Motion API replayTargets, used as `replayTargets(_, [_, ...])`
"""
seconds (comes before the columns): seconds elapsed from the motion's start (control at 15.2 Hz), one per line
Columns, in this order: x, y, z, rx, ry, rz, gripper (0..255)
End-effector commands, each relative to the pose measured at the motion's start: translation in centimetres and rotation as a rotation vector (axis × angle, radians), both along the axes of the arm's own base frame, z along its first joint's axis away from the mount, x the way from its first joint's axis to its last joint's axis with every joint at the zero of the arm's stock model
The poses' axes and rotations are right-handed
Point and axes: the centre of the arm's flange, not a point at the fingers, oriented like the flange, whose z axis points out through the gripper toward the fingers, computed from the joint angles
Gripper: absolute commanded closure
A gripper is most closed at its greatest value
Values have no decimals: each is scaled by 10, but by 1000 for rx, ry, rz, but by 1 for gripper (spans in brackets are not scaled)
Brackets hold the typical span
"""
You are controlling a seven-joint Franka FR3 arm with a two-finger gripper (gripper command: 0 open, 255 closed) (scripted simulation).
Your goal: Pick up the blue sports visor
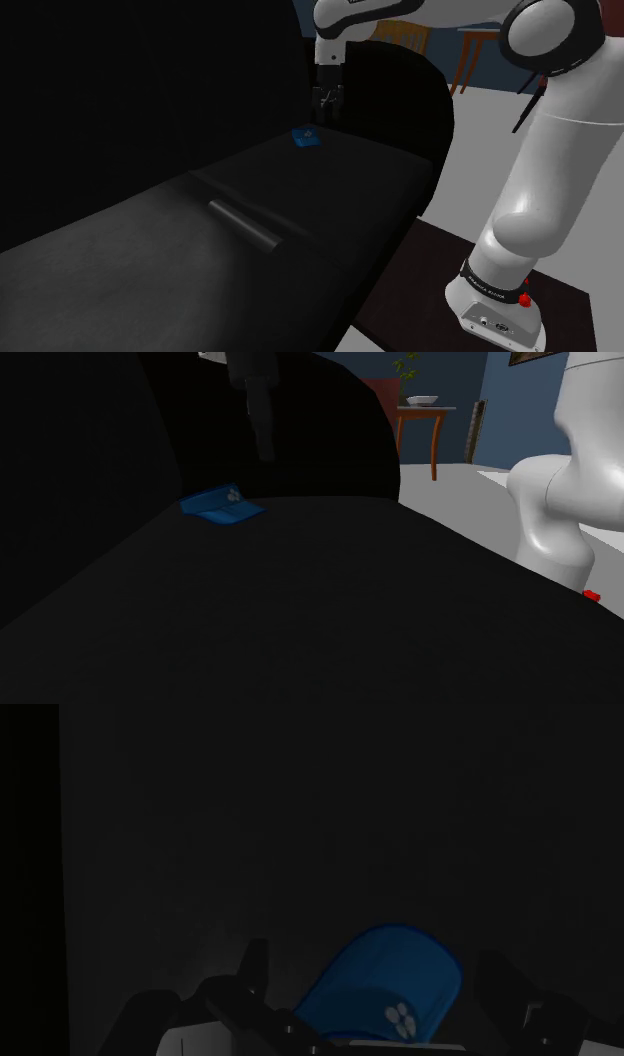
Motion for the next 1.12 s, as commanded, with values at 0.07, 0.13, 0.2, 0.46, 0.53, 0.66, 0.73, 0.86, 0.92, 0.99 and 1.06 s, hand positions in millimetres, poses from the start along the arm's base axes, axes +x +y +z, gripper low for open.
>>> replayTargets(0.07, [37,-15,-11,20,10,-13,0])
replayTargets(0.13, [50,-20,-14,27,13,-17,0])
replayTargets(0.2, [63,-25,-17,34,16,-22,0])
replayTargets(0.46, [113,-45,-30,61,29,-39,0])
replayTargets(0.53, [113,-45,-35,61,29,-39,0])
replayTargets(0.66, [113,-45,-46,61,29,-39,0])
replayTargets(0.73, [113,-45,-51,61,29,-39,0])
replayTargets(0.86, [113,-45,-62,61,29,-39,0])
replayTargets(0.92, [113,-45,-67,61,29,-39,0])
replayTargets(0.99, [113,-45,-70,61,29,-39,0])
replayTargets(1.06, [113,-45,-70,61,29,-39,0])
